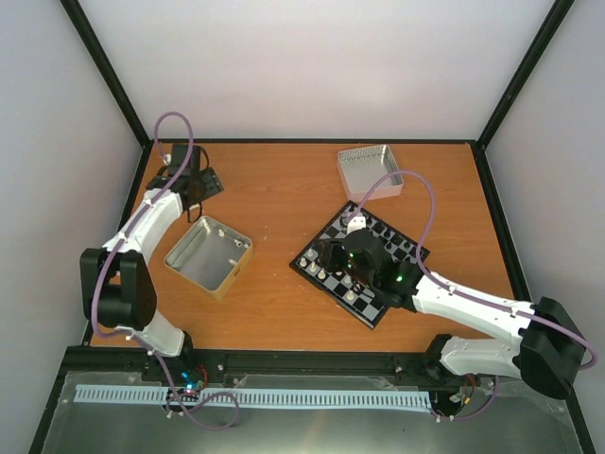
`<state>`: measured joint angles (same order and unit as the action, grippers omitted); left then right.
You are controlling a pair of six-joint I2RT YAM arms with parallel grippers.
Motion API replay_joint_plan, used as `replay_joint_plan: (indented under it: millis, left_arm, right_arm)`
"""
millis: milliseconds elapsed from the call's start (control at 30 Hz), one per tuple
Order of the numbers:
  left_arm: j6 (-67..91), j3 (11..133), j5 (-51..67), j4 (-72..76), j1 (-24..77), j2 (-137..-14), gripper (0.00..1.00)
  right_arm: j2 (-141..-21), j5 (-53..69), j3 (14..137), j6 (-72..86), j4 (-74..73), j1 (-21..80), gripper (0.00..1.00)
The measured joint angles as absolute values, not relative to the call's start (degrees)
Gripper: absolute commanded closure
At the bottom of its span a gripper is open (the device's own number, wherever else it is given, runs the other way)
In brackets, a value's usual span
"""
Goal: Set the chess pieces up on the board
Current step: Pick up the chess piece at the center of the board.
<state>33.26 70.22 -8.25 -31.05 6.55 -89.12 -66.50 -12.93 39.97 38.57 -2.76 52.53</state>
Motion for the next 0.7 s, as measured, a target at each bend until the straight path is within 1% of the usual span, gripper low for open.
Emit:
replay_joint_plan:
  millis: [133,333,533,633,700]
  left_arm:
    - [31.35,73.91,-7.4,-31.55,2.44,-93.34,0.26]
    - [29.21,78.19,-7.49,-33.82,0.23,-99.55,0.23]
    - [27.22,80.4,-5.65,-34.41,-3.33,-104.66,0.21]
    - [25.17,85.89,-4.05,-34.26,-6.83,-110.91,0.2]
    - [23.44,91.5,-2.61,-33.93,-8.93,-116.4,0.23]
  right_arm:
    - [-65.69,-13.39,39.33,38.57,-3.53,52.53,0.49]
    - [-63.92,-15.42,38.28,37.85,-5.54,52.36,0.47]
    - [-63.42,-17.39,38.24,35.0,-8.45,48.62,0.46]
    - [-64.27,-17.45,38.89,33.54,-10.22,46.13,0.46]
    - [-65.32,-17.45,39.46,32.69,-11.09,45.01,0.46]
